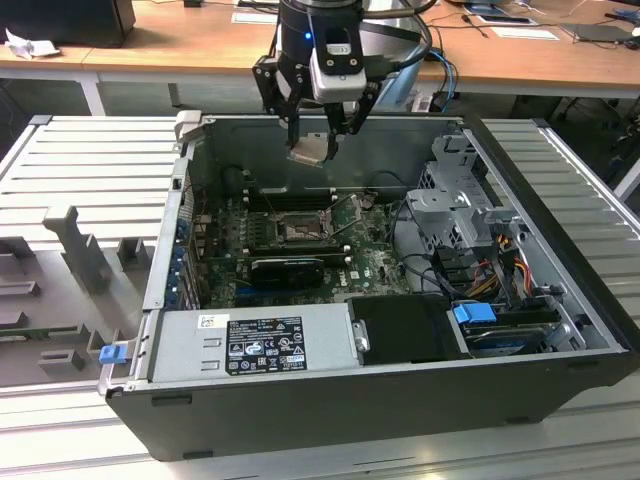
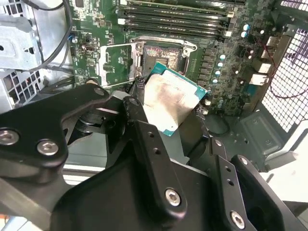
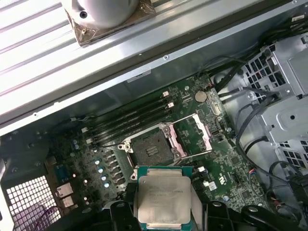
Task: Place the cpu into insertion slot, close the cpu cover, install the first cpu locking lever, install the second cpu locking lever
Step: 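Place the cpu into insertion slot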
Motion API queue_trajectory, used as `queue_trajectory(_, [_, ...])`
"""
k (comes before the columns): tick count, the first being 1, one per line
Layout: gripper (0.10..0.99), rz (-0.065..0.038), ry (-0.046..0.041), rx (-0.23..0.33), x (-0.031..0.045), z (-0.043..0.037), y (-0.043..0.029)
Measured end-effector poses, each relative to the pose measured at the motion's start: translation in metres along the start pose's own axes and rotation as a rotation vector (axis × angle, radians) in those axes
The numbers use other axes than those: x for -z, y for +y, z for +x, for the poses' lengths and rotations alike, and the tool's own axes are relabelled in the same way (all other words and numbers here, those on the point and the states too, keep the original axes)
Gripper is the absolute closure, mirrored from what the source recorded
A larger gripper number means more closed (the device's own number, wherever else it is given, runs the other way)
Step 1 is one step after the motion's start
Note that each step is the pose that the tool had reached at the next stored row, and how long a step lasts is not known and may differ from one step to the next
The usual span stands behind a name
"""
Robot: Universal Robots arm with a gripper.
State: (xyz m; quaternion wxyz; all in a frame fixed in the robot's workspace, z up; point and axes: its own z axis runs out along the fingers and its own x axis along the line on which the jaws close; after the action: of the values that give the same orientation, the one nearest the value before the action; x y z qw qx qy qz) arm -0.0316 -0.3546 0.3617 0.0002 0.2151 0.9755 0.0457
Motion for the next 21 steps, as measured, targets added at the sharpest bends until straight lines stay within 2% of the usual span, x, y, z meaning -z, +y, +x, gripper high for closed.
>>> queue_trajectory(2, [0.557, 0.0, -0.0011, -0.012, 0.0, 0.0, 0.0])
queue_trajectory(3, [0.557, -0.001, -0.0029, -0.031, -0.0002, 0.0, 0.0])
queue_trajectory(4, [0.557, -0.001, -0.0068, -0.075, -0.0006, 0.0, 0.0])
queue_trajectory(6, [0.557, -0.002, -0.0101, -0.113, -0.001, 0.0, -0.0001])
queue_trajectory(21, [0.557, -0.006, -0.0294, -0.327, -0.0032, -0.0001, -0.0002])
